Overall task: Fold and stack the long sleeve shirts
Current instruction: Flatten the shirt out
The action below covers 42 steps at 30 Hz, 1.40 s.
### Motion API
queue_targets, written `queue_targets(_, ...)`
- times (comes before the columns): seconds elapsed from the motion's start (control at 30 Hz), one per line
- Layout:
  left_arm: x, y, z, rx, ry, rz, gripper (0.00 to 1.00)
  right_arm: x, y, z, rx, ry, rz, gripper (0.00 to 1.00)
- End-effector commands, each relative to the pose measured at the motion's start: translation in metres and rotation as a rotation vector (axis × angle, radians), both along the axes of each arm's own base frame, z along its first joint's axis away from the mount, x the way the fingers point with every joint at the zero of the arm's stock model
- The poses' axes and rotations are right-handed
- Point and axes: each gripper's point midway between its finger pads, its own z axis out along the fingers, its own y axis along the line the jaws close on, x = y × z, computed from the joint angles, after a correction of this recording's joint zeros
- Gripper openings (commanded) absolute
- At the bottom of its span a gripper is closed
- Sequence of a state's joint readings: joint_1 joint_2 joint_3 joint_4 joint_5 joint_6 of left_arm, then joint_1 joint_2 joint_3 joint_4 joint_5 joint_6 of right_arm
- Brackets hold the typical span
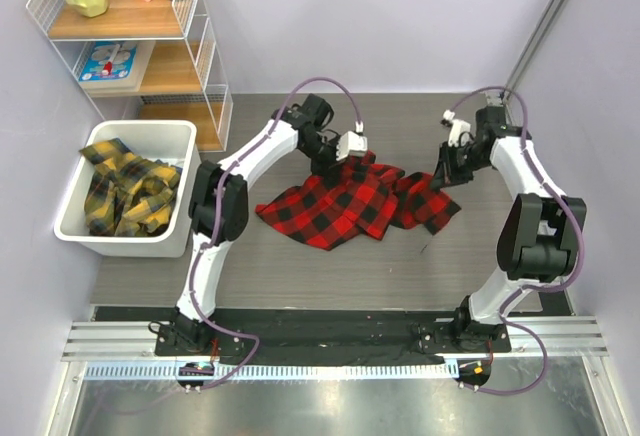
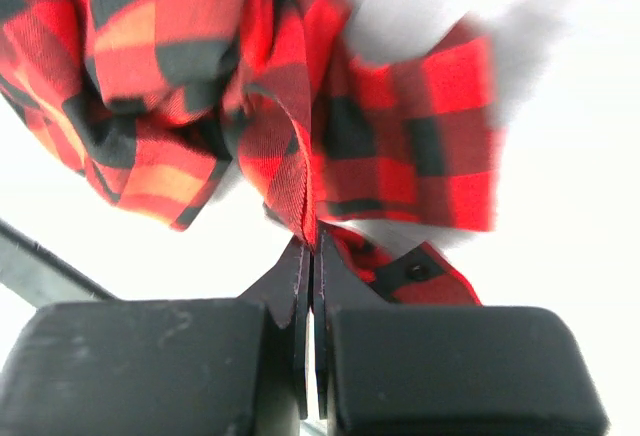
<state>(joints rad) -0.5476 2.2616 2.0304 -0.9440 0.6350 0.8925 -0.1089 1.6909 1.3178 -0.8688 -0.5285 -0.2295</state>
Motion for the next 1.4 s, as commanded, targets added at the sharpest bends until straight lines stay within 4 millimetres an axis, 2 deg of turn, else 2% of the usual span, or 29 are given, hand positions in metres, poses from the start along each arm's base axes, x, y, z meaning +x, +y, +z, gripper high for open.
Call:
queue_targets(0.0, 0.047, 0.030, 0.086, -0.091, -0.144, 0.143, 0.00, 0.035, -0.028, 0.074, -0.062, -0.234, -0.021, 0.01)
queue_targets(0.17, 0.066, 0.054, 0.131, -0.132, -0.251, 0.203, 0.00, 0.053, -0.046, 0.116, -0.085, -0.322, -0.051, 0.01)
queue_targets(0.23, 0.070, 0.063, 0.157, -0.167, -0.294, 0.249, 0.00, 0.065, -0.057, 0.145, -0.110, -0.401, -0.081, 0.01)
queue_targets(0.27, 0.083, 0.070, 0.171, -0.196, -0.350, 0.283, 0.00, 0.070, -0.062, 0.157, -0.121, -0.428, -0.100, 0.01)
queue_targets(0.3, 0.087, 0.075, 0.178, -0.206, -0.363, 0.324, 0.00, 0.080, -0.068, 0.185, -0.137, -0.500, -0.115, 0.01)
queue_targets(0.33, 0.092, 0.084, 0.200, -0.223, -0.424, 0.360, 0.00, 0.084, -0.076, 0.201, -0.148, -0.538, -0.137, 0.01)
queue_targets(0.37, 0.100, 0.095, 0.210, -0.237, -0.456, 0.398, 0.00, 0.087, -0.089, 0.217, -0.157, -0.576, -0.173, 0.01)
queue_targets(0.4, 0.104, 0.101, 0.224, -0.268, -0.480, 0.432, 0.00, 0.093, -0.097, 0.250, -0.160, -0.652, -0.205, 0.01)
queue_targets(0.47, 0.103, 0.121, 0.249, -0.287, -0.520, 0.471, 0.00, 0.091, -0.114, 0.281, -0.168, -0.724, -0.245, 0.01)
queue_targets(0.5, 0.098, 0.129, 0.253, -0.284, -0.516, 0.479, 0.00, 0.087, -0.120, 0.308, -0.191, -0.792, -0.257, 0.01)
queue_targets(0.57, 0.084, 0.150, 0.269, -0.287, -0.536, 0.497, 0.00, 0.077, -0.125, 0.330, -0.221, -0.850, -0.262, 0.01)
queue_targets(0.6, 0.074, 0.155, 0.265, -0.280, -0.512, 0.495, 0.00, 0.072, -0.129, 0.333, -0.243, -0.862, -0.260, 0.01)
queue_targets(0.63, 0.063, 0.162, 0.250, -0.243, -0.496, 0.470, 0.00, 0.057, -0.125, 0.346, -0.263, -0.899, -0.253, 0.01)
queue_targets(0.67, 0.045, 0.170, 0.256, -0.226, -0.519, 0.461, 0.00, 0.050, -0.124, 0.349, -0.276, -0.910, -0.247, 0.01)
queue_targets(0.7, 0.032, 0.174, 0.251, -0.204, -0.525, 0.441, 0.00, 0.044, -0.124, 0.341, -0.291, -0.895, -0.245, 0.01)
queue_targets(0.73, 0.017, 0.177, 0.241, -0.179, -0.504, 0.426, 0.00, 0.026, -0.121, 0.357, -0.344, -0.959, -0.229, 0.01)
queue_targets(0.77, -0.011, 0.184, 0.222, -0.136, -0.506, 0.365, 0.00, 0.017, -0.119, 0.362, -0.373, -0.984, -0.227, 0.01)
queue_targets(0.83, -0.038, 0.193, 0.195, -0.084, -0.475, 0.332, 0.00, 0.002, -0.116, 0.348, -0.424, -0.978, -0.171, 0.01)
queue_targets(0.87, -0.060, 0.199, 0.163, -0.030, -0.421, 0.292, 0.00, -0.020, -0.105, 0.360, -0.450, -1.030, -0.142, 0.01)
queue_targets(0.9, -0.079, 0.205, 0.156, -0.004, -0.422, 0.268, 0.00, -0.025, -0.102, 0.344, -0.444, -1.006, -0.118, 0.01)
queue_targets(0.97, -0.103, 0.215, 0.134, 0.046, -0.402, 0.228, 0.00, -0.046, -0.088, 0.344, -0.459, -1.040, -0.059, 0.01)
queue_targets(1.0, -0.122, 0.222, 0.110, 0.080, -0.387, 0.194, 0.05, -0.048, -0.085, 0.334, -0.447, -1.021, -0.044, 0.01)
queue_targets(1.1, -0.151, 0.239, 0.070, 0.174, -0.364, 0.133, 0.21, -0.051, -0.076, 0.314, -0.385, -0.965, -0.013, 0.01)
queue_targets(1.13, -0.157, 0.245, 0.060, 0.210, -0.349, 0.127, 0.26, -0.049, -0.074, 0.311, -0.365, -0.956, -0.011, 0.01)
queue_targets(1.17, -0.168, 0.250, 0.051, 0.236, -0.310, 0.107, 0.37, -0.047, -0.072, 0.309, -0.343, -0.945, -0.012, 0.01)
queue_targets(1.23, -0.173, 0.254, 0.045, 0.259, -0.266, 0.125, 0.46, -0.039, -0.070, 0.304, -0.303, -0.917, -0.004, 0.01)
queue_targets(1.27, -0.173, 0.253, 0.047, 0.256, -0.248, 0.144, 0.54, -0.038, -0.067, 0.305, -0.288, -0.917, 0.004, 0.01)
queue_targets(1.3, -0.168, 0.250, 0.051, 0.241, -0.248, 0.164, 0.56, -0.036, -0.065, 0.300, -0.266, -0.893, 0.007, 0.01)
queue_targets(1.37, -0.147, 0.235, 0.072, 0.156, -0.226, 0.275, 0.65, -0.035, -0.058, 0.293, -0.239, -0.867, 0.030, 0.01)
